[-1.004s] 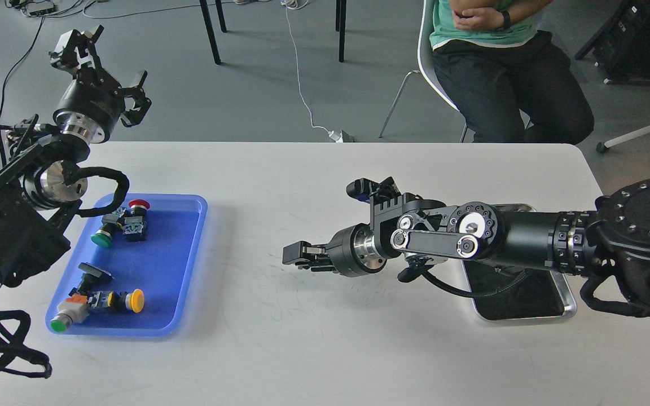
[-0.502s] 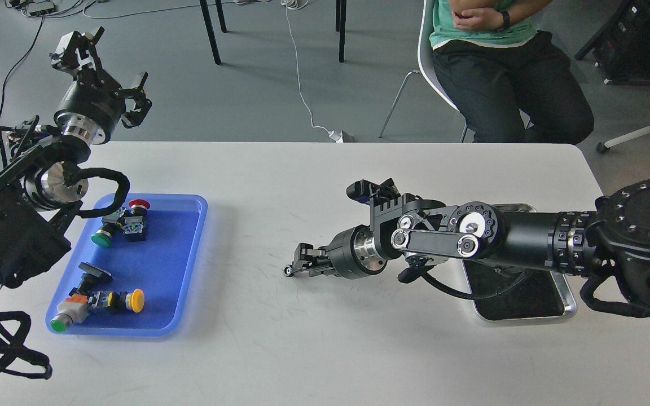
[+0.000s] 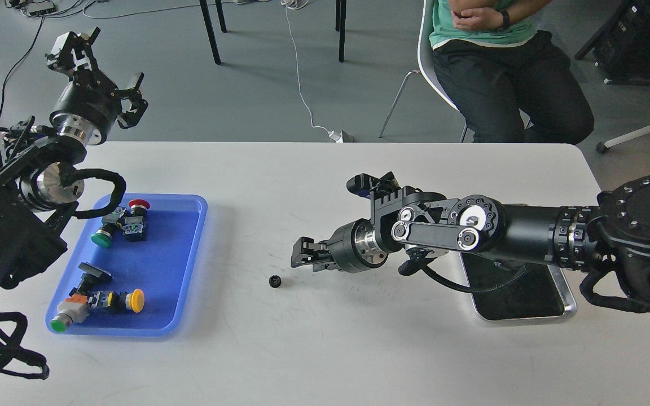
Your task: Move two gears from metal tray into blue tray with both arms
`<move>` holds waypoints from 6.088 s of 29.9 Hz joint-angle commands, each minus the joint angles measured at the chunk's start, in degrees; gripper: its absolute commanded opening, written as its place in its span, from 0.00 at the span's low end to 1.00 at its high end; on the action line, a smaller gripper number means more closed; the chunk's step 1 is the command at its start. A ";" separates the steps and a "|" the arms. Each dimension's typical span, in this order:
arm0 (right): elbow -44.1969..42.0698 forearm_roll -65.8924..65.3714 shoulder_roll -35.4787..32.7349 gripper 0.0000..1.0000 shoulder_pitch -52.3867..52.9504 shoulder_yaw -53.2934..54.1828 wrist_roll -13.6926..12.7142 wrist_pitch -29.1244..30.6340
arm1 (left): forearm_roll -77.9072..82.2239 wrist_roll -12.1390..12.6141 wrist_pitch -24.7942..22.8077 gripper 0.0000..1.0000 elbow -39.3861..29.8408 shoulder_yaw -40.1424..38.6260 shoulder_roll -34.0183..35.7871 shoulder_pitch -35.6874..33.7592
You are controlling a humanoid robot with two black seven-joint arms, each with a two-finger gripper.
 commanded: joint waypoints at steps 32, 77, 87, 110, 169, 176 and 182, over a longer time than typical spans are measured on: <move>-2.56 18.25 -33.92 0.94 -39.94 76.86 2.30 4.82 | 32.68 0.80 4.04 0.98 -44.19 16.26 23.76 0.44; -2.30 21.86 -32.87 0.94 -46.20 81.44 3.45 5.62 | 121.32 -1.49 20.66 0.74 -41.07 29.01 9.80 13.98; -2.30 21.77 -32.69 0.94 -45.93 81.35 3.45 5.62 | 121.32 -1.57 22.06 0.63 -38.51 29.36 8.48 15.29; -2.04 21.51 -32.25 0.94 -45.58 80.21 3.45 5.71 | 121.32 -2.28 21.98 0.08 -43.77 28.13 13.82 14.60; -1.86 21.60 -32.34 0.94 -44.27 79.15 3.45 5.79 | 100.14 -8.39 37.71 0.79 -22.78 27.08 22.54 13.64; 5.34 21.60 -34.62 0.94 -44.88 79.94 3.45 4.30 | 71.61 -8.39 36.65 0.82 -22.87 27.51 22.37 2.91; 8.07 21.68 -37.61 0.94 -46.46 80.12 3.45 3.51 | 41.64 -8.39 25.95 0.84 -22.61 26.38 19.92 -1.93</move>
